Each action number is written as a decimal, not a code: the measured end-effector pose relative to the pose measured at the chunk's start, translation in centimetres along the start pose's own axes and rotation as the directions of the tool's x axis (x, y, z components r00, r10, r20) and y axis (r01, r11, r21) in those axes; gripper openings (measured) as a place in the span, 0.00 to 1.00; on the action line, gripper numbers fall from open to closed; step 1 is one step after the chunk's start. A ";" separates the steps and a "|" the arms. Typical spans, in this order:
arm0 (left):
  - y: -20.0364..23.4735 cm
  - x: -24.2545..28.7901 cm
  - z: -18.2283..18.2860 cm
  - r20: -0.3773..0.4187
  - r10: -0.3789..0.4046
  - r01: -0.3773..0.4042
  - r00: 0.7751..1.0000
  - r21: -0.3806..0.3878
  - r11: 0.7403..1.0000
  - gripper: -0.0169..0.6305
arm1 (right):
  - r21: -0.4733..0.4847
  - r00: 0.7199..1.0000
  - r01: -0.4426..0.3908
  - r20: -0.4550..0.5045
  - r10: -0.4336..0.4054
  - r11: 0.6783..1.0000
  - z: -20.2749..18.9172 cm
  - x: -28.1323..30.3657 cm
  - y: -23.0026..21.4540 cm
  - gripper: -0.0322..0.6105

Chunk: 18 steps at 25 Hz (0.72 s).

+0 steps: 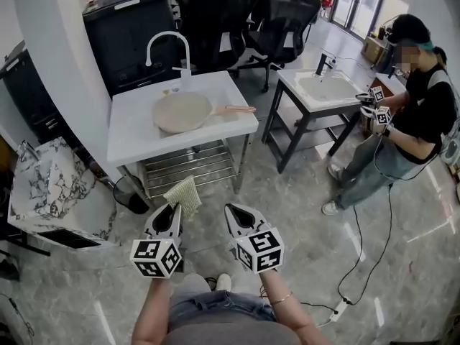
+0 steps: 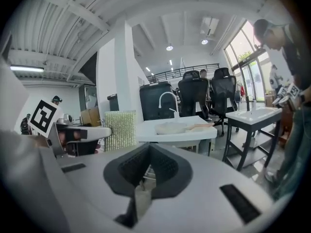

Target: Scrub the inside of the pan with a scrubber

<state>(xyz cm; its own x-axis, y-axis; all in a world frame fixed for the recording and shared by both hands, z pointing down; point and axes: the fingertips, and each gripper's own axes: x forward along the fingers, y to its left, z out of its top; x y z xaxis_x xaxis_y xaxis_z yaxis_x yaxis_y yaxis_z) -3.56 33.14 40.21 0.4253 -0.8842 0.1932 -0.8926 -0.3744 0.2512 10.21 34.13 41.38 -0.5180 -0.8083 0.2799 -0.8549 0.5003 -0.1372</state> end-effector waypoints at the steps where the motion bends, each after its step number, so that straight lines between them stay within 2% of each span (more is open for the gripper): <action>1: -0.1 0.1 0.2 0.008 -0.006 0.006 1.000 -0.005 1.000 0.13 | 0.005 1.000 -0.002 0.005 0.002 1.000 0.1 0.0 -0.2 0.06; 12: 2.0 2.8 3.2 0.097 0.013 -0.013 0.995 -0.001 1.000 0.13 | 0.038 1.000 0.019 0.017 -0.019 0.999 1.3 2.7 -3.0 0.07; 18: 5.5 7.8 4.9 0.076 -0.007 0.006 0.997 0.015 1.000 0.13 | 0.041 0.999 0.047 0.002 -0.047 0.998 2.3 7.7 -4.9 0.06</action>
<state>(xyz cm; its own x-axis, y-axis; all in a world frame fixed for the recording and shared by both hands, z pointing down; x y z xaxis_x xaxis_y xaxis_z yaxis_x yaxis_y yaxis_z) -5.93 22.81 38.50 0.4193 -0.9000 0.1189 -0.8920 -0.3841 0.2384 10.35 24.77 42.07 -0.4772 -0.8315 0.2843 -0.8787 0.4488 -0.1623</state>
